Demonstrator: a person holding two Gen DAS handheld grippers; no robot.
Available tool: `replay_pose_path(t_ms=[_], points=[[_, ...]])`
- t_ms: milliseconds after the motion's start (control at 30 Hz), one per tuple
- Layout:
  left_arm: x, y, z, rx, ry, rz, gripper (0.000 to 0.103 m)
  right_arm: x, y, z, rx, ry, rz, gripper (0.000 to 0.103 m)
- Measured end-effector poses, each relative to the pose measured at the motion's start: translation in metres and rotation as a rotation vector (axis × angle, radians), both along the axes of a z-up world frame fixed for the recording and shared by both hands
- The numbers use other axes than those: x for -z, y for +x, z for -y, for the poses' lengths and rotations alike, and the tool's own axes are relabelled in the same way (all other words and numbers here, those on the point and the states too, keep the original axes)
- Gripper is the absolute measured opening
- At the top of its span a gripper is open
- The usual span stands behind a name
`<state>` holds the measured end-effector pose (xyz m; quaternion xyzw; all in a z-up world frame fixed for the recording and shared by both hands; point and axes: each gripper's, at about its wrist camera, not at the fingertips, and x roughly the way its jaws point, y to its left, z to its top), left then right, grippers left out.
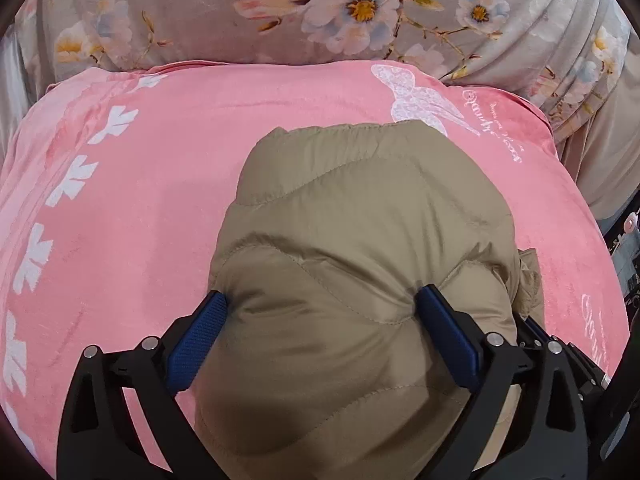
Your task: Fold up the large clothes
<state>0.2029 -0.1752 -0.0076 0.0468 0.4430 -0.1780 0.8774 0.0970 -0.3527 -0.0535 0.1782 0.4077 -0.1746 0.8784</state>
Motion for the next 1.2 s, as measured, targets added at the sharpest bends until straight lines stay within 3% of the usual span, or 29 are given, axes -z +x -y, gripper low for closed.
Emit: replay_pose_path(t_ms=[1033, 1200], points=[[0.032, 0.003, 0.009, -0.020, 0.002, 0.076, 0.098, 0.022, 0.003, 0.011, 0.010, 0.063, 0.089, 0.018], [0.029, 0.004, 0.003, -0.004, -0.014, 0.054, 0.098, 0.014, 0.004, 0.014, -0.012, 0.046, 0.038, 0.023]])
